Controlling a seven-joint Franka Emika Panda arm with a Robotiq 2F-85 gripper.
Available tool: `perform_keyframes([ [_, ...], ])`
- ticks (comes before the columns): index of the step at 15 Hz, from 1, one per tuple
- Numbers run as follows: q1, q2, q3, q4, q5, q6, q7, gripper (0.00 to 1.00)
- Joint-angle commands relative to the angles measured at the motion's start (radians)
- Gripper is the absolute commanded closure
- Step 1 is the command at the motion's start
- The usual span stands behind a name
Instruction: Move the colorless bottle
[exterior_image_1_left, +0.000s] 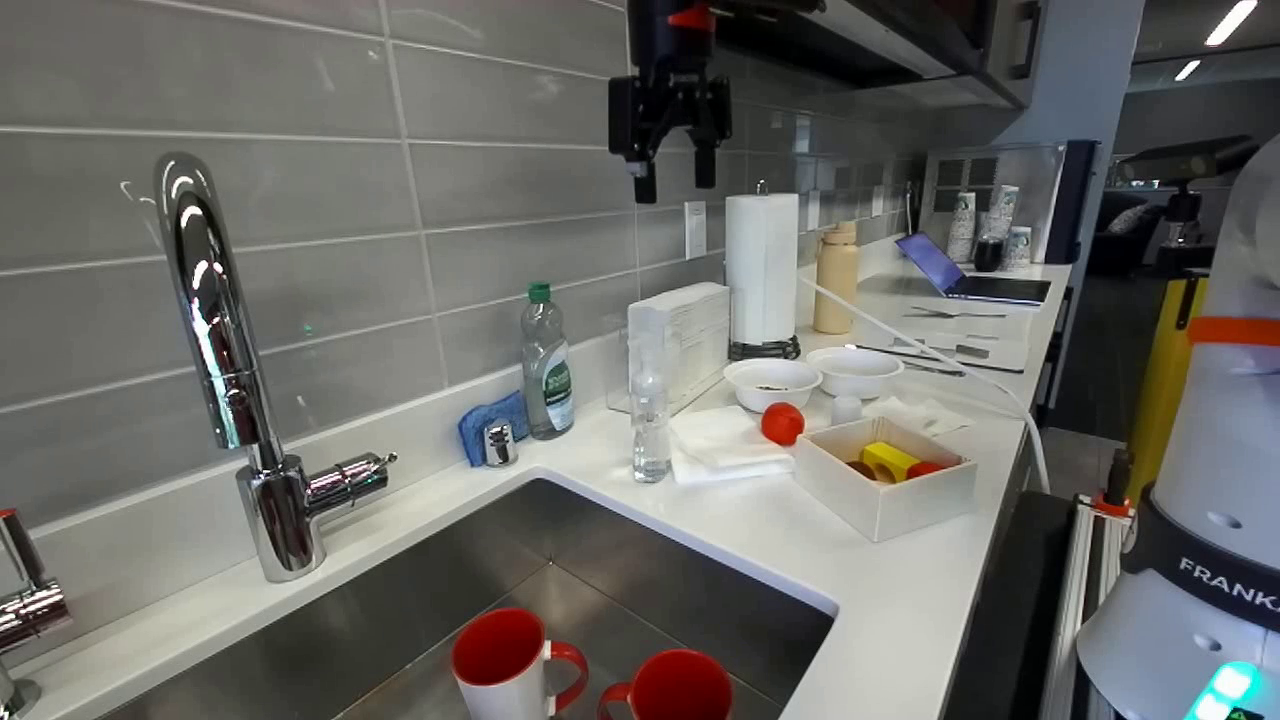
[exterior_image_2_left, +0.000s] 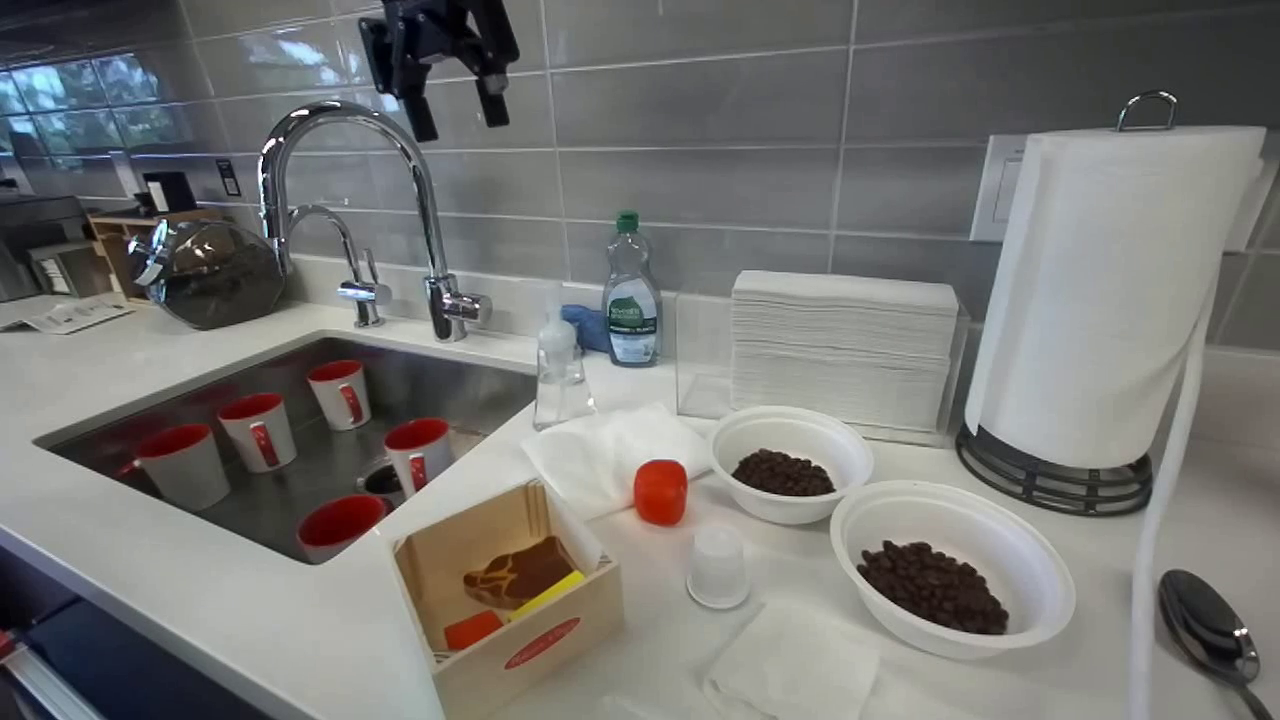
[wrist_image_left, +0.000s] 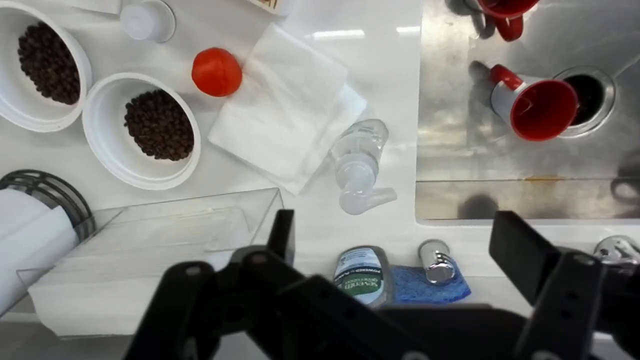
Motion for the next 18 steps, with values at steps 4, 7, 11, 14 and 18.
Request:
perform_keyframes([
  [4, -0.075, 0.101, 0.018, -0.047, -0.073, 0.226, 0.345, 0.00],
  [7, -0.104, 0.151, 0.046, -0.101, -0.123, 0.326, 0.548, 0.00],
  [11, -0.122, 0.214, 0.081, -0.150, -0.228, 0.379, 0.831, 0.00],
  [14, -0.105, 0.249, 0.074, -0.161, -0.261, 0.398, 0.965, 0.00],
  [18, -0.089, 0.278, 0.055, -0.159, -0.275, 0.441, 1.072, 0.00],
])
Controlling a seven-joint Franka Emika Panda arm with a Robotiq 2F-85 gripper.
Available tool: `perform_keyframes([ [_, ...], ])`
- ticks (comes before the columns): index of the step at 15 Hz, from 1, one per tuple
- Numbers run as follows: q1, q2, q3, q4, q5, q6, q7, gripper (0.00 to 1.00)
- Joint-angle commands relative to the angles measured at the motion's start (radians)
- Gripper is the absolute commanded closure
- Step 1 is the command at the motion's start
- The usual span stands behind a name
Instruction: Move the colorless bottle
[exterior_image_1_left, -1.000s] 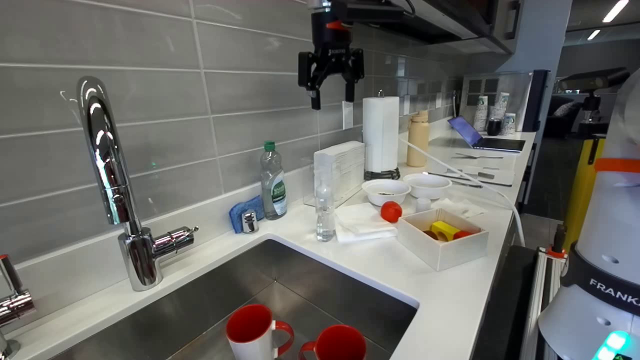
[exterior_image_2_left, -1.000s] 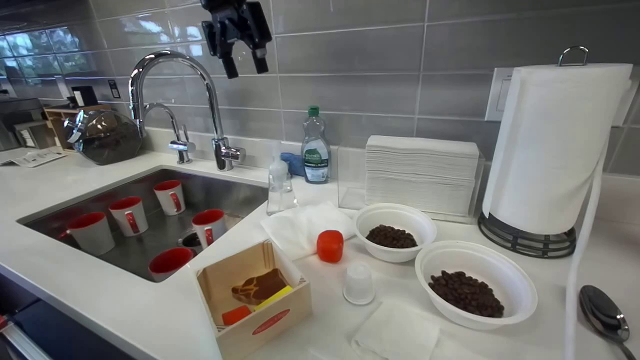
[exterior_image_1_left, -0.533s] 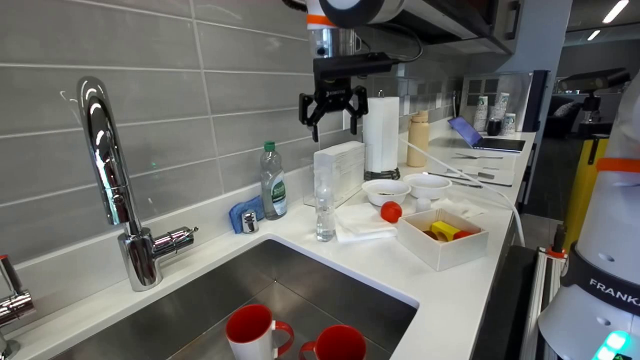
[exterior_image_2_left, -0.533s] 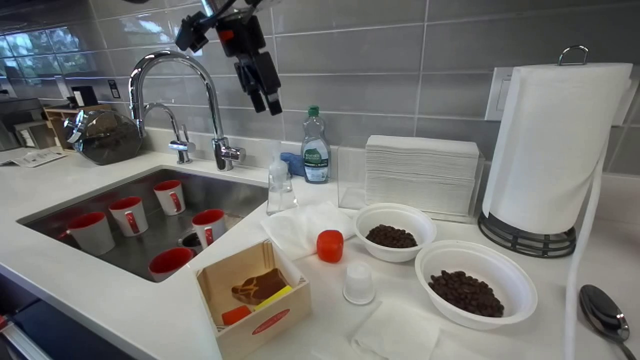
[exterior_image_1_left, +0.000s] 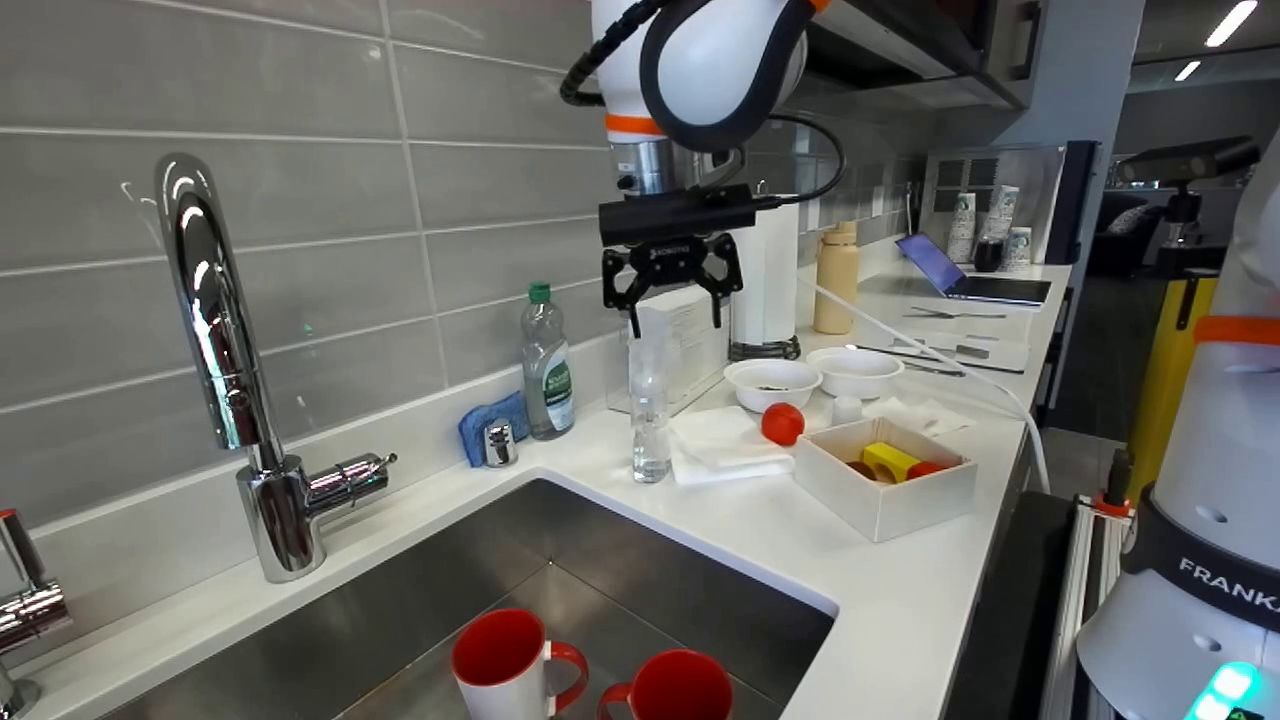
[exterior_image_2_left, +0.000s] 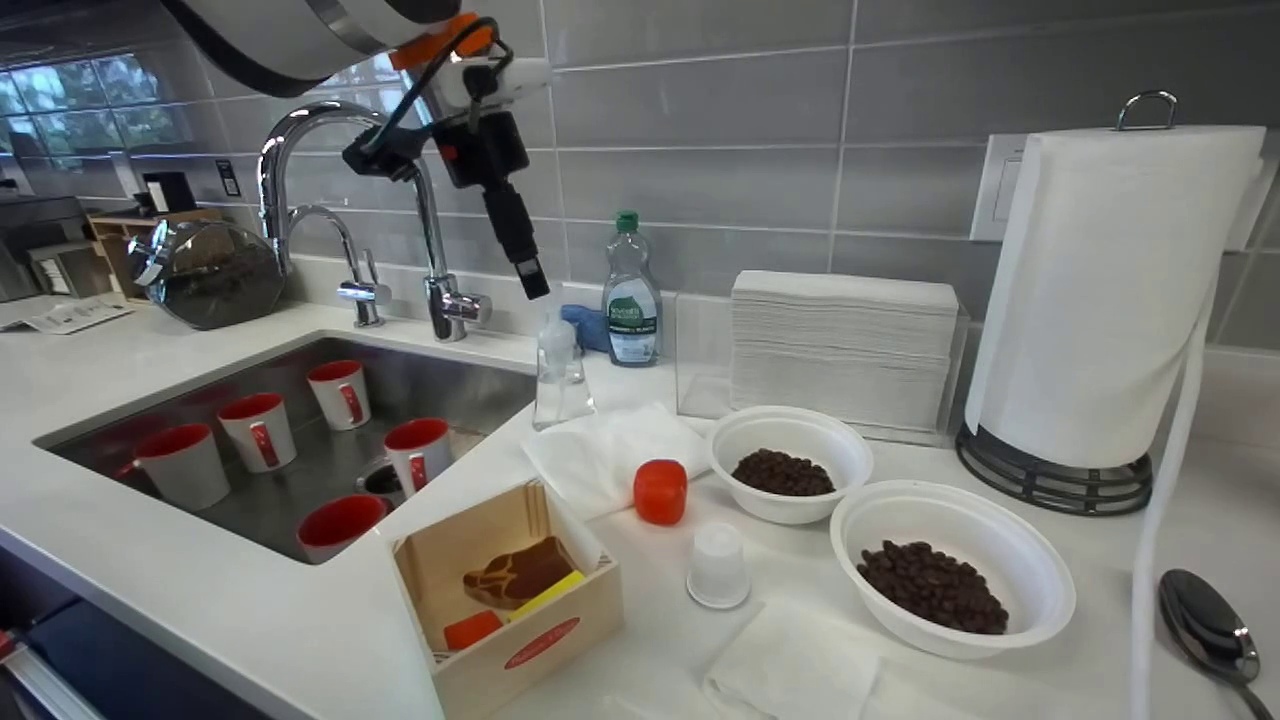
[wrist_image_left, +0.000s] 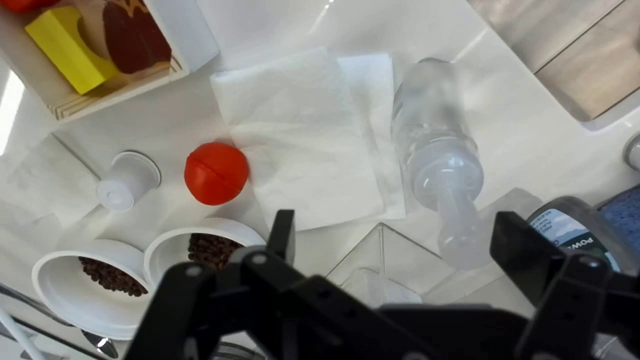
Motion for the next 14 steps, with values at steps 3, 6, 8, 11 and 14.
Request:
perform_keyframes([
  [3, 0.025, 0.030, -0.030, 0.004, -0.047, 0.073, 0.142, 0.00],
  [6, 0.032, 0.036, -0.039, 0.011, -0.042, 0.089, 0.160, 0.00],
  [8, 0.032, 0.045, -0.044, 0.016, -0.047, 0.099, 0.174, 0.00],
  [11, 0.036, 0.048, -0.055, 0.020, -0.025, 0.109, 0.169, 0.00],
  [14, 0.039, 0.049, -0.072, 0.019, -0.001, 0.120, 0.159, 0.00],
])
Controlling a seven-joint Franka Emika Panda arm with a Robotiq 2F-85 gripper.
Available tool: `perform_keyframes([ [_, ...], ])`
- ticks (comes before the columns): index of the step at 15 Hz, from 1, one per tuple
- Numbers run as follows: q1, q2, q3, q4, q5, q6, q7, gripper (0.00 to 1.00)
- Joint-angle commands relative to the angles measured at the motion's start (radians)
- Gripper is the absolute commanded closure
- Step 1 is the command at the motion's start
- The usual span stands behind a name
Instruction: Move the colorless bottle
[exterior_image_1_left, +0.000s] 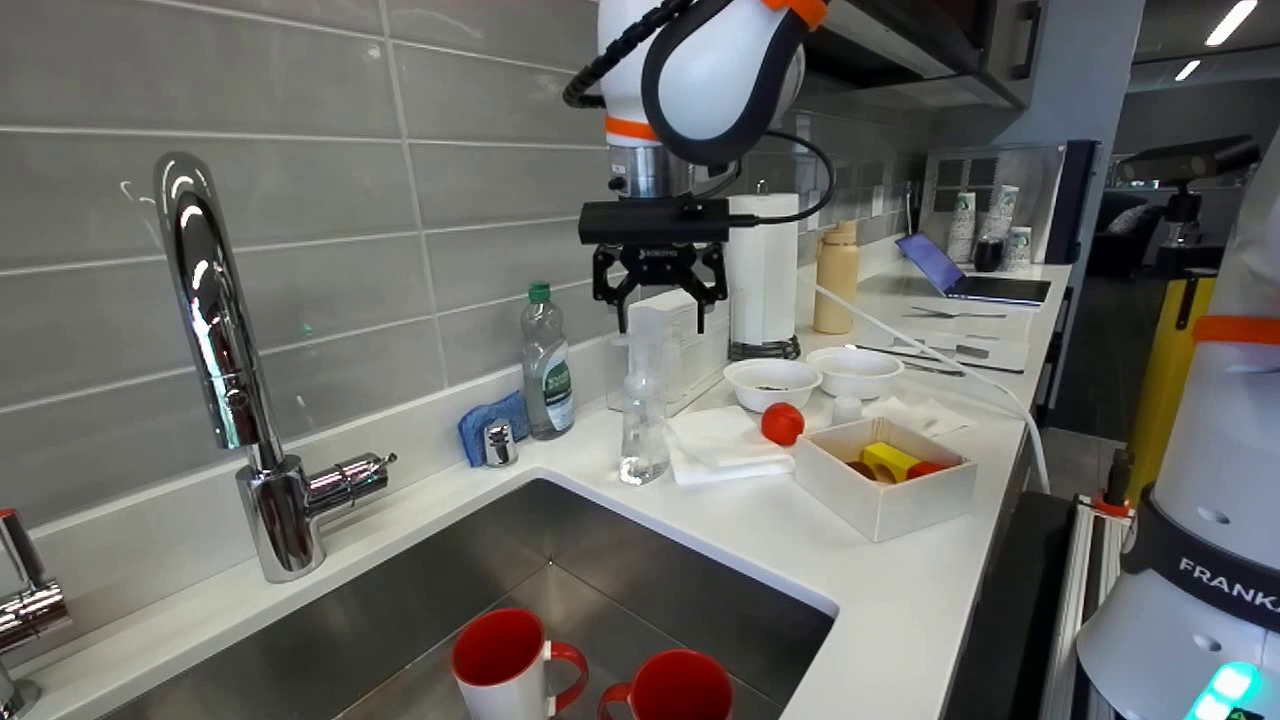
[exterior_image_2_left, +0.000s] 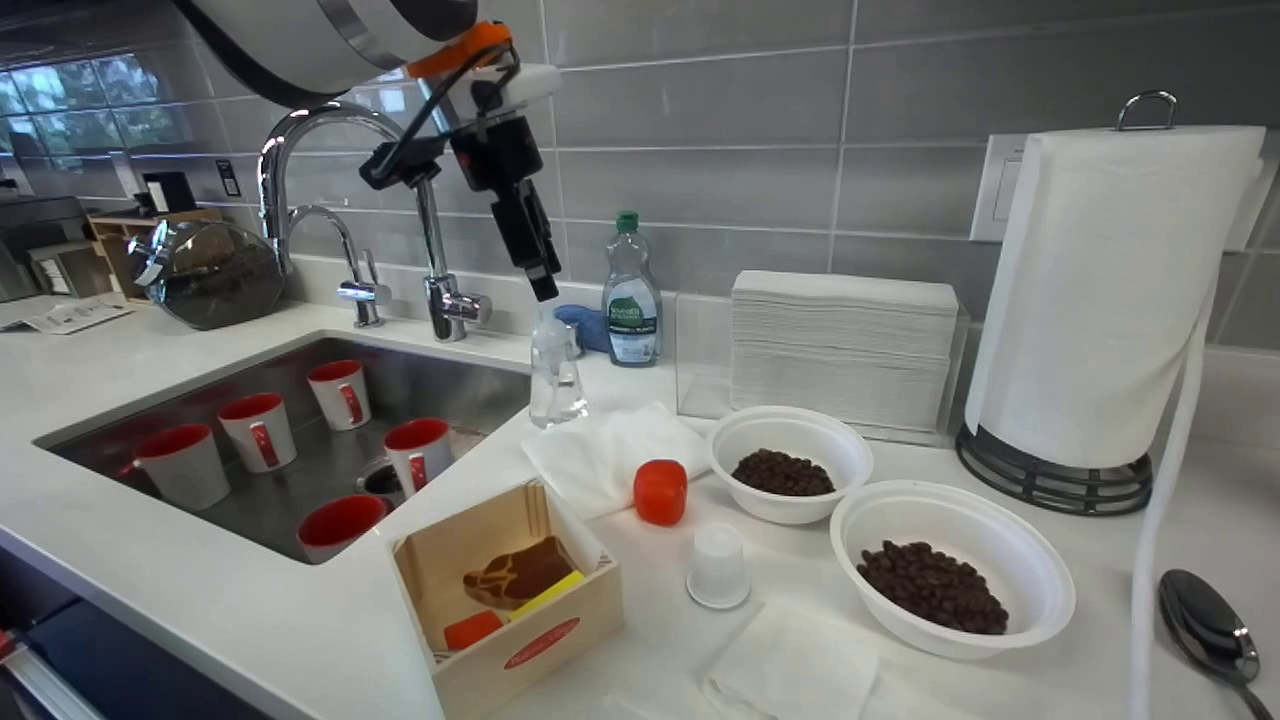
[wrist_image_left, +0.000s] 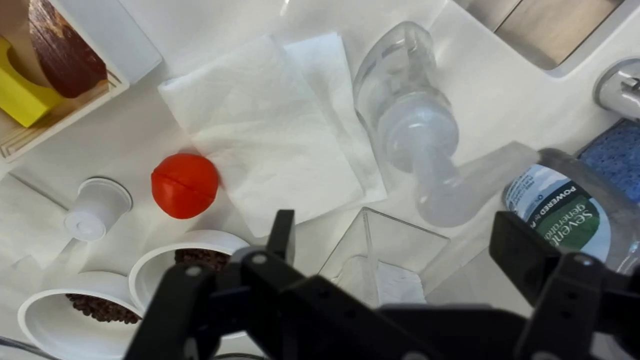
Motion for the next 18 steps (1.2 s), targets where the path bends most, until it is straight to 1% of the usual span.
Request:
perform_keyframes([
  [1, 0.019, 0.016, -0.029, 0.020, 0.008, 0.017, 0.026, 0.00],
  [8, 0.033, 0.081, -0.026, 0.054, -0.016, 0.017, 0.128, 0.00],
  [12, 0.055, 0.139, -0.040, 0.090, -0.029, 0.042, 0.189, 0.00],
  [16, 0.083, 0.179, -0.061, 0.122, -0.018, 0.040, 0.211, 0.00],
  [17, 0.091, 0.182, -0.066, 0.124, -0.023, 0.038, 0.219, 0.25],
  [18, 0.097, 0.187, -0.070, 0.128, -0.018, 0.038, 0.217, 0.27],
])
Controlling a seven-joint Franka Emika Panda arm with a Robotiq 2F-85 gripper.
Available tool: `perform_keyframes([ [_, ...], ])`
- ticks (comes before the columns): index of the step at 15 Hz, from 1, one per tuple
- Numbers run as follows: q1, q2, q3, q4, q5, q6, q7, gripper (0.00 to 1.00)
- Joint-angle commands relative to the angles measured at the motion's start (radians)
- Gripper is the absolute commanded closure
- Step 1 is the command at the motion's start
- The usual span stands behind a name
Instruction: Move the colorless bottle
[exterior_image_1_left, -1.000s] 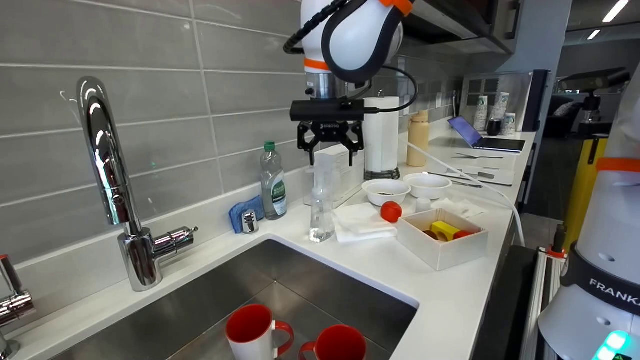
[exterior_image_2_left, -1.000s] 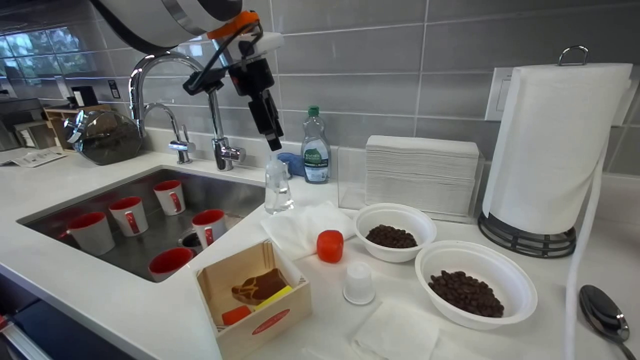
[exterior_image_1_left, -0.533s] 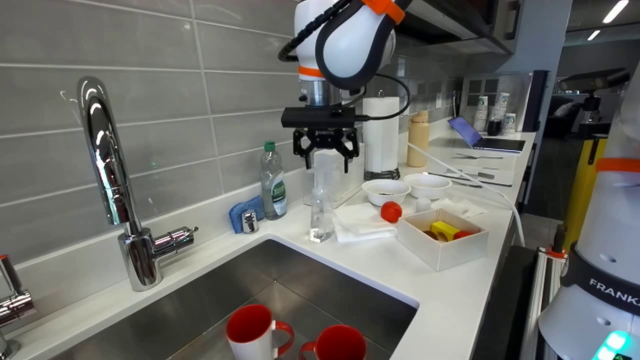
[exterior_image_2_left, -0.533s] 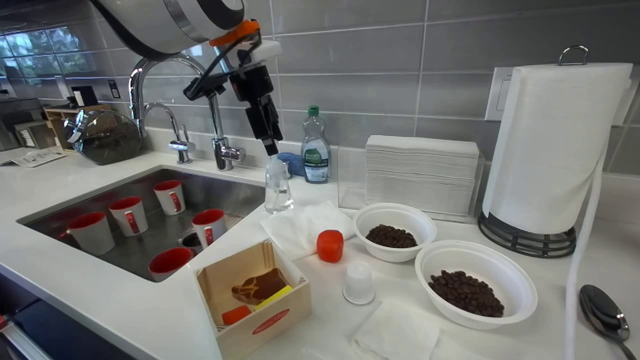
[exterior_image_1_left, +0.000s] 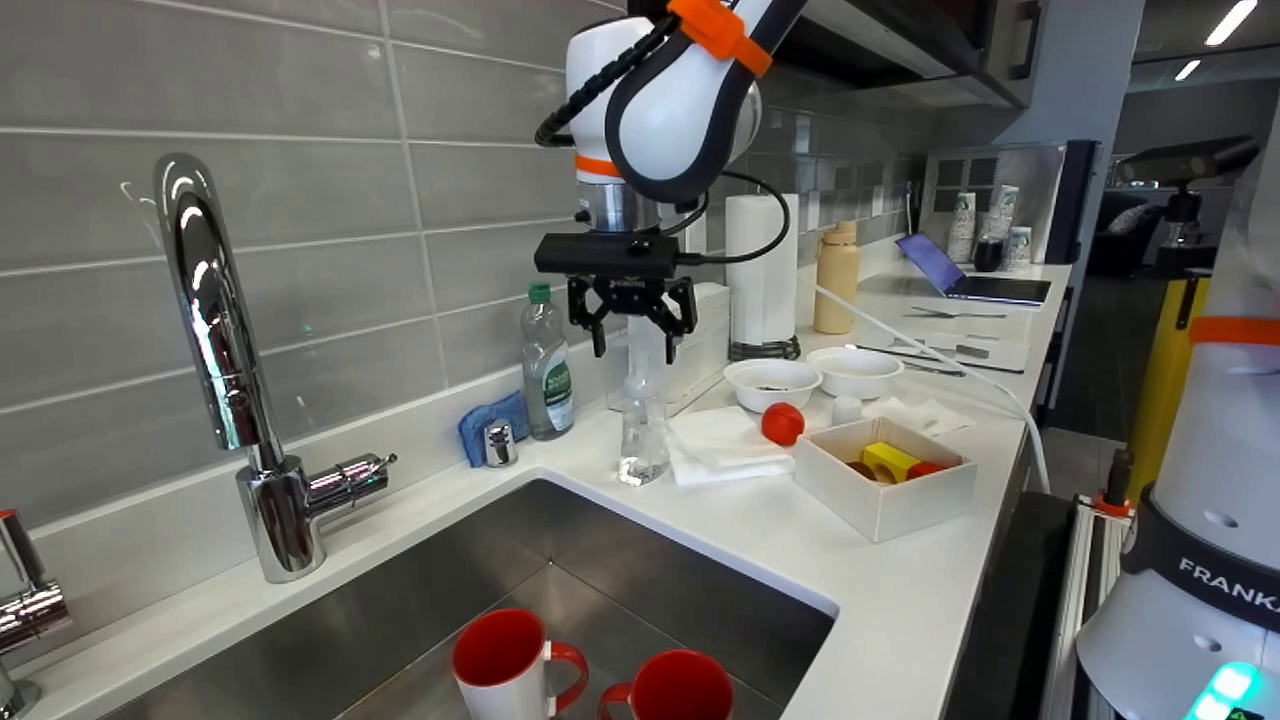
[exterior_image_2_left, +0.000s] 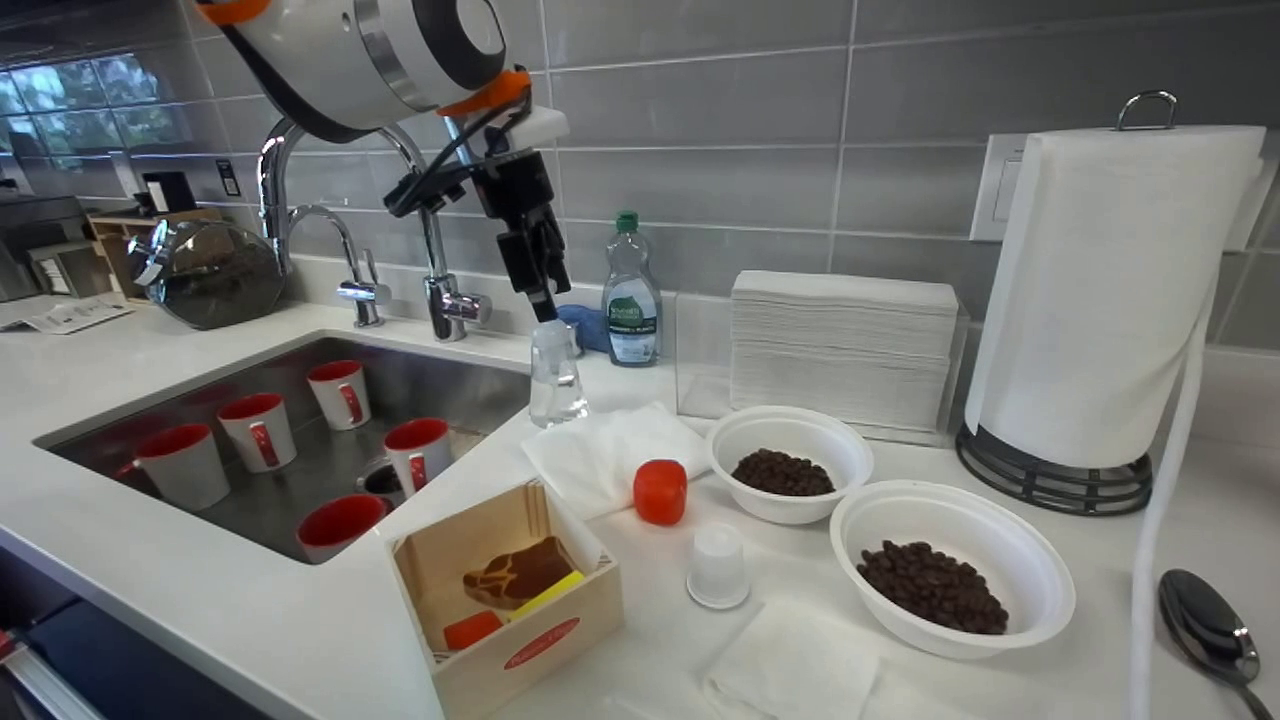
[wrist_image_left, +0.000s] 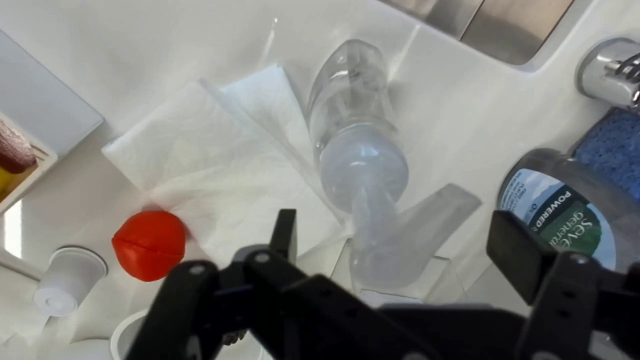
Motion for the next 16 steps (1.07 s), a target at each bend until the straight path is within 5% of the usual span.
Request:
perform_keyframes([
  [1, 0.040, 0.030, -0.031, 0.034, -0.021, 0.005, 0.042, 0.35],
  [8, 0.060, 0.028, -0.055, 0.037, -0.031, 0.008, 0.051, 0.96],
  [16, 0.052, 0.032, -0.080, 0.079, -0.021, 0.004, 0.017, 0.96],
])
